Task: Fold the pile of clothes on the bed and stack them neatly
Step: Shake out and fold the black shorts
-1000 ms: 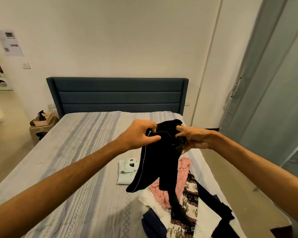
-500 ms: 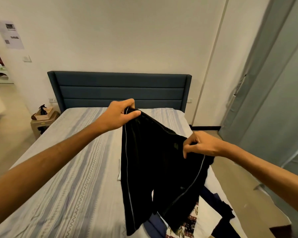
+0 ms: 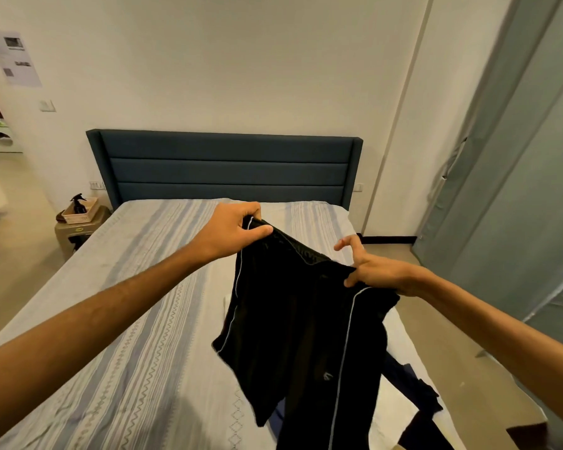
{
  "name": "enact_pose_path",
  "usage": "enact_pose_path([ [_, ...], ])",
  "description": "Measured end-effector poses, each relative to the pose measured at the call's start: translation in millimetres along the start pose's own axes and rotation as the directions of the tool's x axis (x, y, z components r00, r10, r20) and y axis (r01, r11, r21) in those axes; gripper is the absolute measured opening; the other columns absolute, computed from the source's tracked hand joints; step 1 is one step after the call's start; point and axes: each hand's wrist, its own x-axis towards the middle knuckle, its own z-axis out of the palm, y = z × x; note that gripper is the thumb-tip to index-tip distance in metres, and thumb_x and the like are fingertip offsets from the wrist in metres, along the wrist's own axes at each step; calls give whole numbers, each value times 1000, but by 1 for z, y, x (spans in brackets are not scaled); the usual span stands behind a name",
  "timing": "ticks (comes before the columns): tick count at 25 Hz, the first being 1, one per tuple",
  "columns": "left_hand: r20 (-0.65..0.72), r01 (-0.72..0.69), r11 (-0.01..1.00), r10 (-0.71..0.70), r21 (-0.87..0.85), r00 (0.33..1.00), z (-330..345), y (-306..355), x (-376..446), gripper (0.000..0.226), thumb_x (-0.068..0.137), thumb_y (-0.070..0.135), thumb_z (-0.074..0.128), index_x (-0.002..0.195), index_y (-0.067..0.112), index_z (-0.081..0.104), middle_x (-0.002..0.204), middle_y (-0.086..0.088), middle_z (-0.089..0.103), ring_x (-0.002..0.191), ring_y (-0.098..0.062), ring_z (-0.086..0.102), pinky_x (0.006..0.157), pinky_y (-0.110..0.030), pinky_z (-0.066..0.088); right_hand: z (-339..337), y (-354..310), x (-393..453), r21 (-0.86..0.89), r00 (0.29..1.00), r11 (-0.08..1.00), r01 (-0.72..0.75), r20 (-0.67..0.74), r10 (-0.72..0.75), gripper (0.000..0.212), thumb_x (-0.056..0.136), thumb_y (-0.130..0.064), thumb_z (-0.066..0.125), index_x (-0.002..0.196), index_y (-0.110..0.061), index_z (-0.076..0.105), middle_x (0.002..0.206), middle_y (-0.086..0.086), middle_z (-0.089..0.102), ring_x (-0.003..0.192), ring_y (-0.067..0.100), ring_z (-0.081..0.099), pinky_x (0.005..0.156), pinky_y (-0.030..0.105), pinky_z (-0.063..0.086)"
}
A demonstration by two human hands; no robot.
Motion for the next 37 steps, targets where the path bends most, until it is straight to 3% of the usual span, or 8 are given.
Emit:
enact_pose_path([
  [5, -51, 82, 996, -83, -29, 995, 1, -7, 4, 28, 96, 38, 72, 77, 24, 56, 73, 5, 59, 70, -11, 56, 63, -17, 42, 20, -3, 11, -247, 972, 942, 225, 123, -200, 58, 90, 9, 45, 121, -34, 68, 122, -17, 63, 107, 1, 60, 94, 23, 49],
  [14, 129, -34, 962, 72, -272, 989, 34, 27, -25, 20, 90, 32, 82, 91, 17, 68, 84, 7, 69, 79, -8, 69, 68, -22, 59, 20, -17, 39, 613, 987, 790, 14, 117, -108, 46, 97, 9, 54, 140, -8, 50, 113, 20, 65, 84, 26, 74, 62, 33, 61],
  [18, 43, -88, 978, 98, -189, 994, 78, 57, -50, 19, 91, 29, 79, 102, 15, 72, 95, 2, 71, 84, -12, 68, 79, -33, 61, 41, -33, 44, 470, 999, 882, 34, -13, -32, 23, 103, -5, 44, 118, -8, 61, 106, 18, 72, 90, 29, 74, 76, 53, 63],
  [23, 103, -192, 978, 199, -79, 975, 95, 64, -65, 22, 93, 22, 73, 111, 11, 69, 102, -6, 69, 87, -20, 64, 81, -39, 57, 48, -41, 57, 401, 990, 916, -16, -124, 71, 37, 94, -38, 54, 110, -7, 67, 95, 14, 73, 86, 30, 71, 67, 41, 60],
  [28, 16, -102, 977, 106, -189, 994, 39, 15, -69, 44, 87, 39, 81, 121, 17, 65, 118, 1, 70, 107, -9, 66, 96, -38, 59, 52, -56, 79, -240, 964, 947, 215, 206, -167, 58, 92, 6, 56, 135, -32, 57, 125, 1, 62, 114, 22, 60, 95, 38, 54],
  [31, 342, -102, 985, 48, 141, 938, 13, -33, -64, 98, 70, 69, 83, 147, 31, 36, 144, 2, 50, 130, -16, 48, 112, -33, 35, 65, -77, 95, -350, 900, 856, 381, 350, -258, 66, 91, 4, 65, 146, -32, 58, 133, -4, 64, 117, 20, 63, 103, 38, 55],
  [34, 551, 57, 998, -69, 39, 832, 14, -72, -67, 50, 84, 38, 85, 122, 18, 61, 92, 10, 66, 81, -6, 62, 78, -28, 47, 81, -92, 123, -225, 863, 862, 454, 351, -363, 61, 87, 3, 73, 136, -32, 60, 127, 3, 67, 110, 29, 69, 93, 41, 61],
  [37, 478, 101, 994, -111, 46, 872, 8, -123, -65, 21, 91, 30, 78, 101, 16, 68, 78, 8, 63, 71, -9, 59, 68, -28, 47, 74, -90, 167, -103, 908, 964, 244, 374, -190, 66, 89, -1, 76, 137, -22, 36, 124, 11, 65, 107, 39, 70, 89, 43, 63],
])
